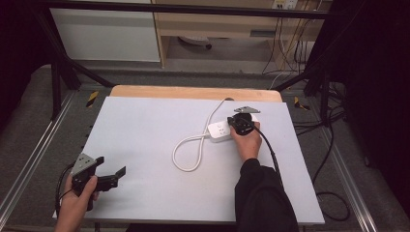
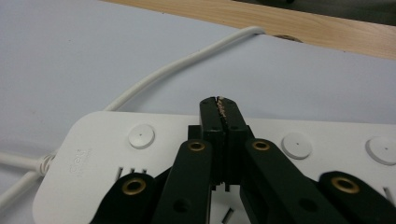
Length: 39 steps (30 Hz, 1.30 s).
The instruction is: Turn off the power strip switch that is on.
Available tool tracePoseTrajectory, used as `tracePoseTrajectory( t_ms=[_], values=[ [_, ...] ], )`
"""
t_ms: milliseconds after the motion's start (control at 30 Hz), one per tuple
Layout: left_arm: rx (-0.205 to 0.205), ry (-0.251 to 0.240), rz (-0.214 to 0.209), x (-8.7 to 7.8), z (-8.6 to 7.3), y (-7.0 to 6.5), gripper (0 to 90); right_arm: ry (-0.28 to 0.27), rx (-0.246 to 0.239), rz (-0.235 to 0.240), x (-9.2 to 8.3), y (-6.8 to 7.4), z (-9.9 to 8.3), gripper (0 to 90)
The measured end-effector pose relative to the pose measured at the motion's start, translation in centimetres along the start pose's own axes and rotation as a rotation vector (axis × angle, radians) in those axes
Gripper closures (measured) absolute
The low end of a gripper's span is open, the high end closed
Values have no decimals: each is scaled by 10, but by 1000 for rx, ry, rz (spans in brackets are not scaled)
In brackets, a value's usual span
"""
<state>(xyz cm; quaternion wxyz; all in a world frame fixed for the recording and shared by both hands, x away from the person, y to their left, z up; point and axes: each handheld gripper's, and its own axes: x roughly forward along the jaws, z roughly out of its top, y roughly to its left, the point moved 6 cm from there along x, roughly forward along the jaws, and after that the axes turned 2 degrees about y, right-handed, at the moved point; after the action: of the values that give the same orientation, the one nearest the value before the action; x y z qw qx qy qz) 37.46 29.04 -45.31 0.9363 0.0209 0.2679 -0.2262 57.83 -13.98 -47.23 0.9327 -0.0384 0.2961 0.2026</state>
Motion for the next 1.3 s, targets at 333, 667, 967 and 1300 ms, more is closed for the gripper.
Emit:
tracePoseTrajectory(
  t_ms=[333,667,967,1300],
  values=[
    [0,1,-2,0,0,-1,57,-11,6,3,1,-1,-1,900],
    [-1,-3,1,-1,0,0,57,-14,-7,0,1,-1,-2,900],
    [-1,-3,1,-1,0,0,56,-11,-7,-2,1,0,-2,900],
    [-2,1,0,-1,0,-1,56,0,-36,-22,1,3,-2,900]
  ],
)
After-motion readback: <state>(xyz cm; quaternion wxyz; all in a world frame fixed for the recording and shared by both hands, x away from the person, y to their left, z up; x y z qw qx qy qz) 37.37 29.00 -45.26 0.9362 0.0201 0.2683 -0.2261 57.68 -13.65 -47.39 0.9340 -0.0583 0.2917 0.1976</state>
